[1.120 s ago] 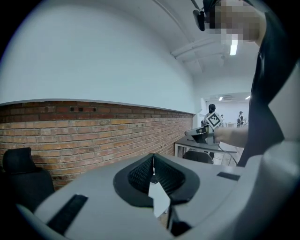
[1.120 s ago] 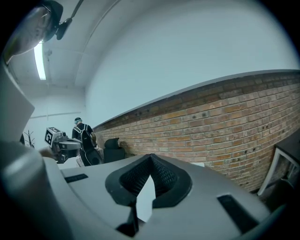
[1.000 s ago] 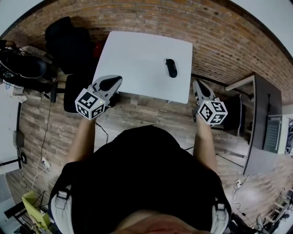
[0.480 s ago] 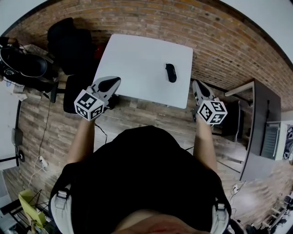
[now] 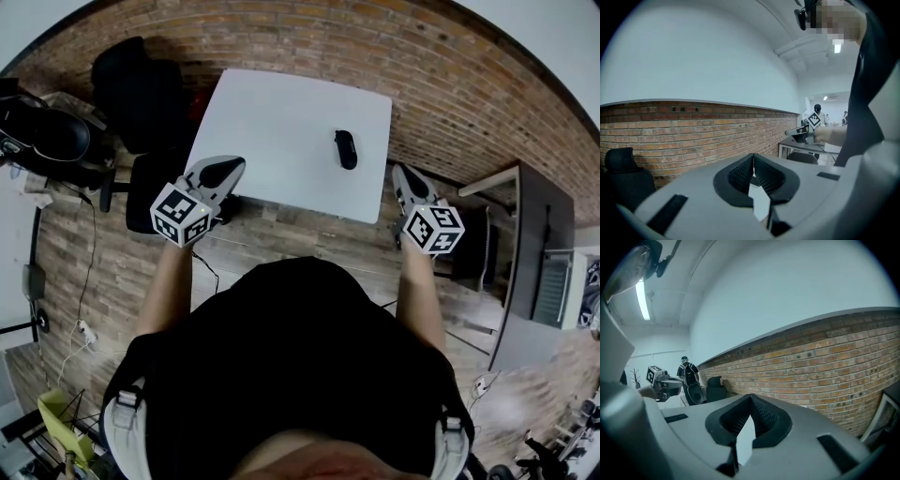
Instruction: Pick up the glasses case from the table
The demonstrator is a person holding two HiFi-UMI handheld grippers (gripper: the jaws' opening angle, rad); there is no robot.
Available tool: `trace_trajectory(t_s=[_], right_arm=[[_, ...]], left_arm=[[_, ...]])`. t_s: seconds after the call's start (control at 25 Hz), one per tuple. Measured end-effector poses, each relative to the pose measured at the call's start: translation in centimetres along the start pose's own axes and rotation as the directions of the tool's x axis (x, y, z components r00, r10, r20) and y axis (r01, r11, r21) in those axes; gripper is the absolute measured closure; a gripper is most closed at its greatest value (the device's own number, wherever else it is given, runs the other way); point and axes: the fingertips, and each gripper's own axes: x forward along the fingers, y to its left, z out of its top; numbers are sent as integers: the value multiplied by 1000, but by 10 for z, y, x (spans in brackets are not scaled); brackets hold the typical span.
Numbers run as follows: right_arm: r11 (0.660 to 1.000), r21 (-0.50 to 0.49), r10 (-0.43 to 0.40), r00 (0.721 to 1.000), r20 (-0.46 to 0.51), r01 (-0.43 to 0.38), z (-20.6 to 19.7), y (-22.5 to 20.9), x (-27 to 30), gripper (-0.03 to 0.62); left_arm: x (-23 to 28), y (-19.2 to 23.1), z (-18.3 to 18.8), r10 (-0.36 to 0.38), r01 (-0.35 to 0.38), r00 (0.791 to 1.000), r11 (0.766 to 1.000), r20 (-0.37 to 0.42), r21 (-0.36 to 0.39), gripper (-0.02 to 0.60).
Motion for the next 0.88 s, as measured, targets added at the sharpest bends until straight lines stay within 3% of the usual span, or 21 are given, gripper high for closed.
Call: trace_trajectory(t_s=[0.88], right_arm=[[1000, 3, 23, 1000, -1, -23, -16, -11, -18, 579]], left_arm=[[15, -30, 1, -14, 14, 1000, 1000, 11, 11, 572]])
